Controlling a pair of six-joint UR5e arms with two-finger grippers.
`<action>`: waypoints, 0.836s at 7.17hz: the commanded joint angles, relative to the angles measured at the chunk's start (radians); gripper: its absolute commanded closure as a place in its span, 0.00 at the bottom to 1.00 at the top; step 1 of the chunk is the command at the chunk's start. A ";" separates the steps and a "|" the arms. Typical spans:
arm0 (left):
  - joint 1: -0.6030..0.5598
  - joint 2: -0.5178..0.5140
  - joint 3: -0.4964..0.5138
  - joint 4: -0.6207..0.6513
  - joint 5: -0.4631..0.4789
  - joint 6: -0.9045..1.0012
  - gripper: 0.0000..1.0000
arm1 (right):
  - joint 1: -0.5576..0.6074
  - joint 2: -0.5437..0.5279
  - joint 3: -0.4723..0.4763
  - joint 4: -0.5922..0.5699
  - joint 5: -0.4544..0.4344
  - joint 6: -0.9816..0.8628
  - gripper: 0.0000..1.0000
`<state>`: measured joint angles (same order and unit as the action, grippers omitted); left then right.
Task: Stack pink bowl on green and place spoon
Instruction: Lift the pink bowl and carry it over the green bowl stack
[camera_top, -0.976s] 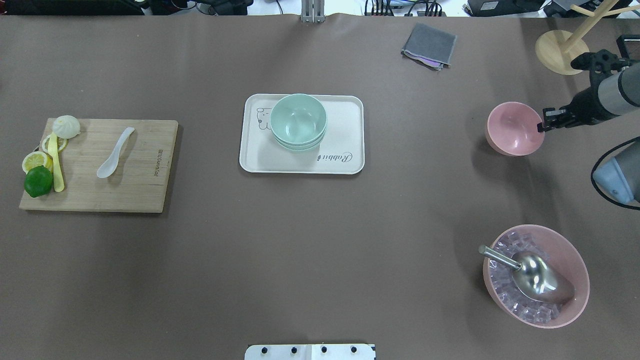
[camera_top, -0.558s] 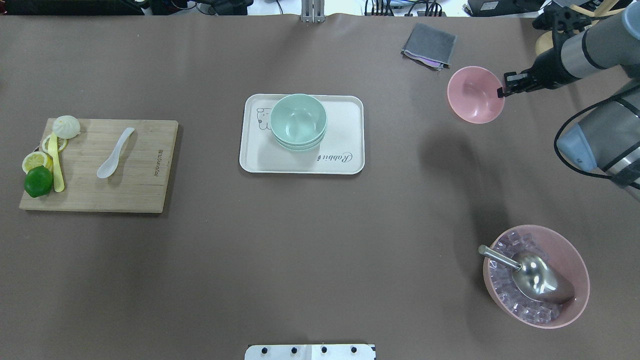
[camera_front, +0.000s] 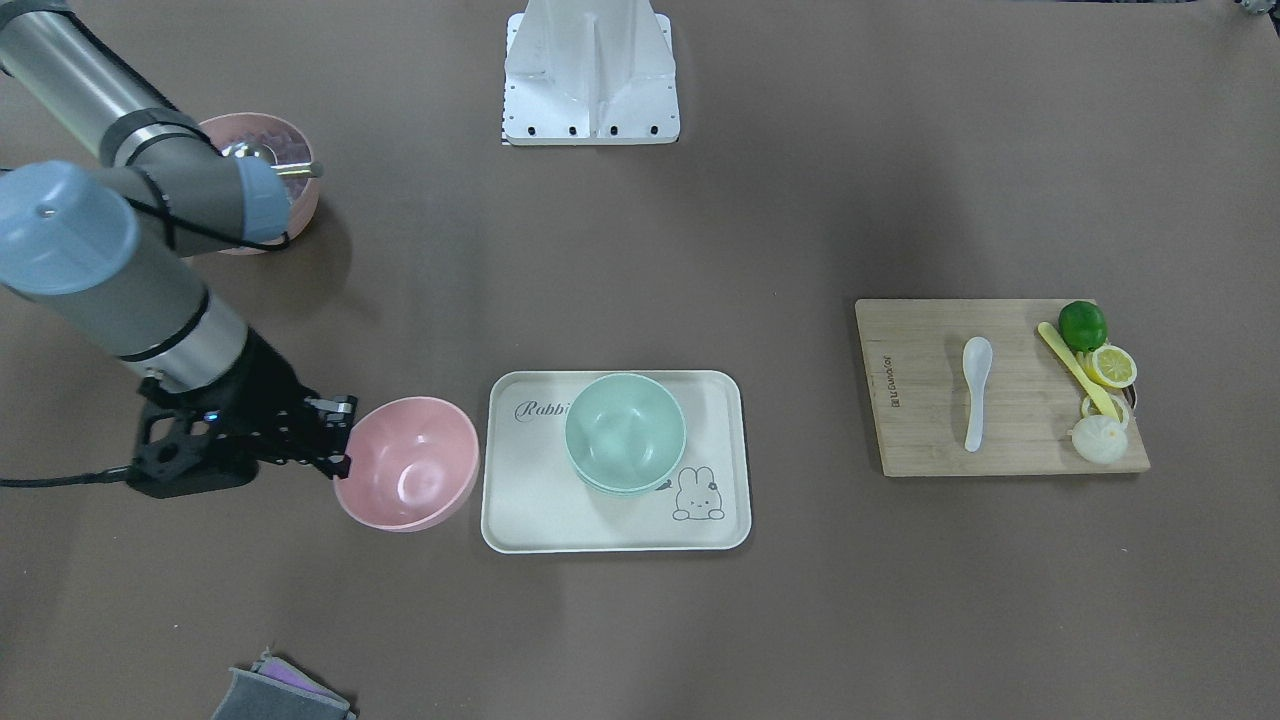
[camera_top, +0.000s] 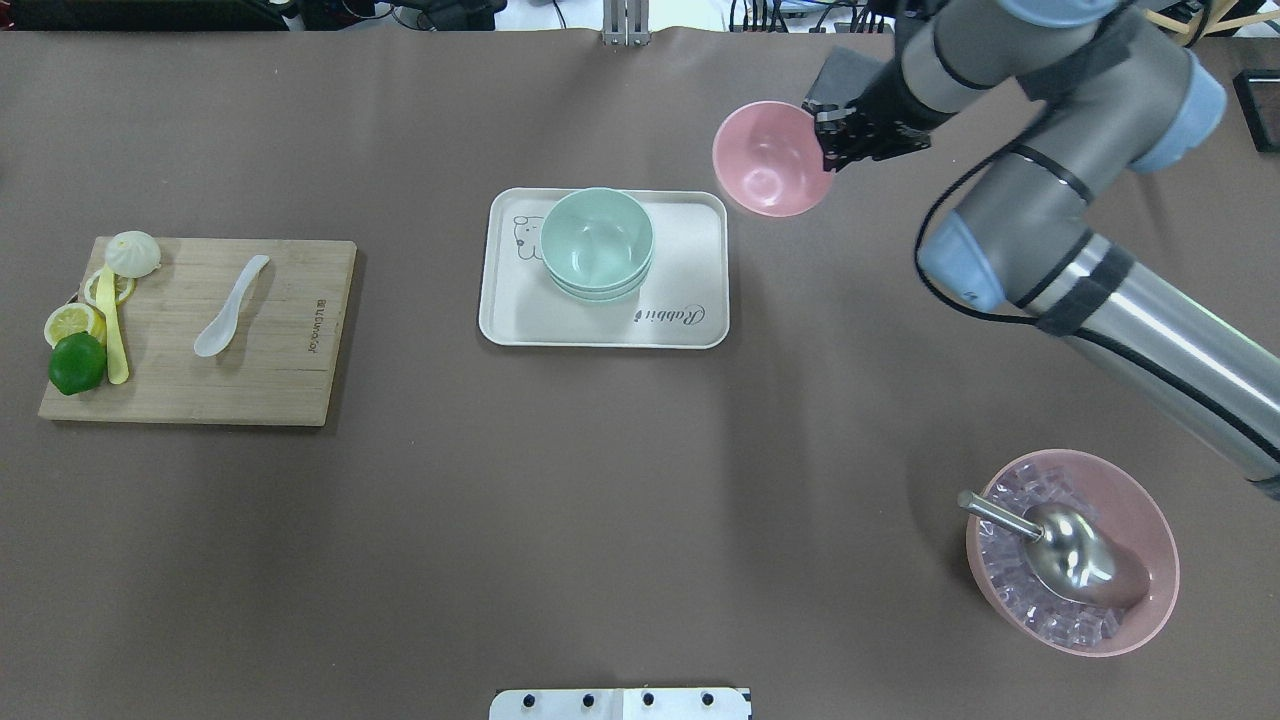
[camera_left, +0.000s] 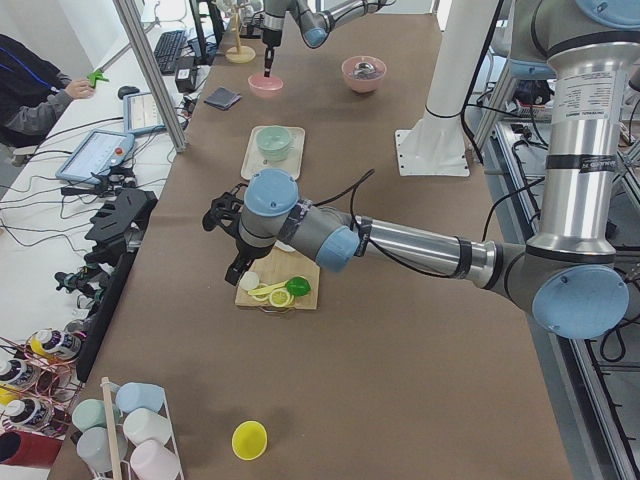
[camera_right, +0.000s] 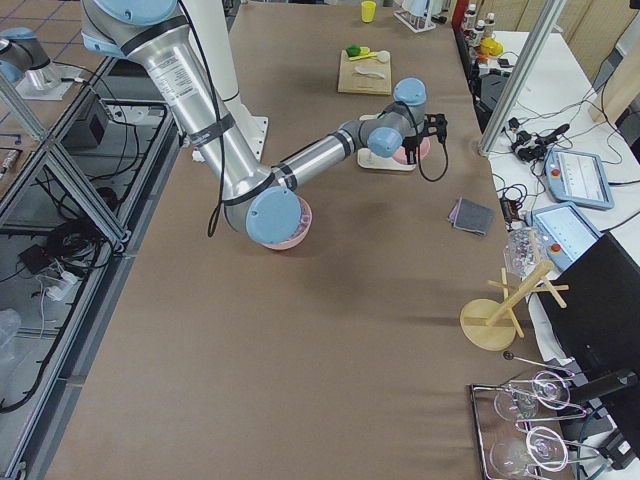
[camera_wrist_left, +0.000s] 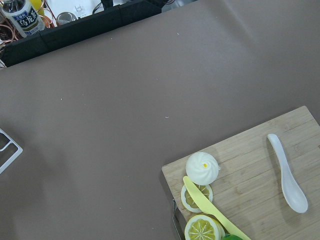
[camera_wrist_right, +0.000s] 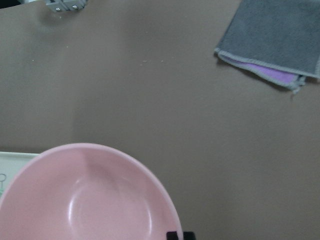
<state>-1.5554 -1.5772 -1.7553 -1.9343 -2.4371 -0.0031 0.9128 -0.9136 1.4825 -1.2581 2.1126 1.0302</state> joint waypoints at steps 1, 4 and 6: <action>0.000 0.003 0.000 0.000 0.000 0.000 0.02 | -0.113 0.166 -0.013 -0.165 -0.075 0.158 1.00; 0.000 0.006 0.000 0.000 0.000 0.002 0.02 | -0.209 0.254 -0.088 -0.185 -0.169 0.238 1.00; 0.000 0.009 -0.001 -0.002 0.000 0.002 0.02 | -0.212 0.282 -0.163 -0.178 -0.172 0.232 1.00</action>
<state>-1.5555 -1.5701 -1.7551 -1.9354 -2.4375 -0.0017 0.7047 -0.6462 1.3557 -1.4386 1.9440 1.2642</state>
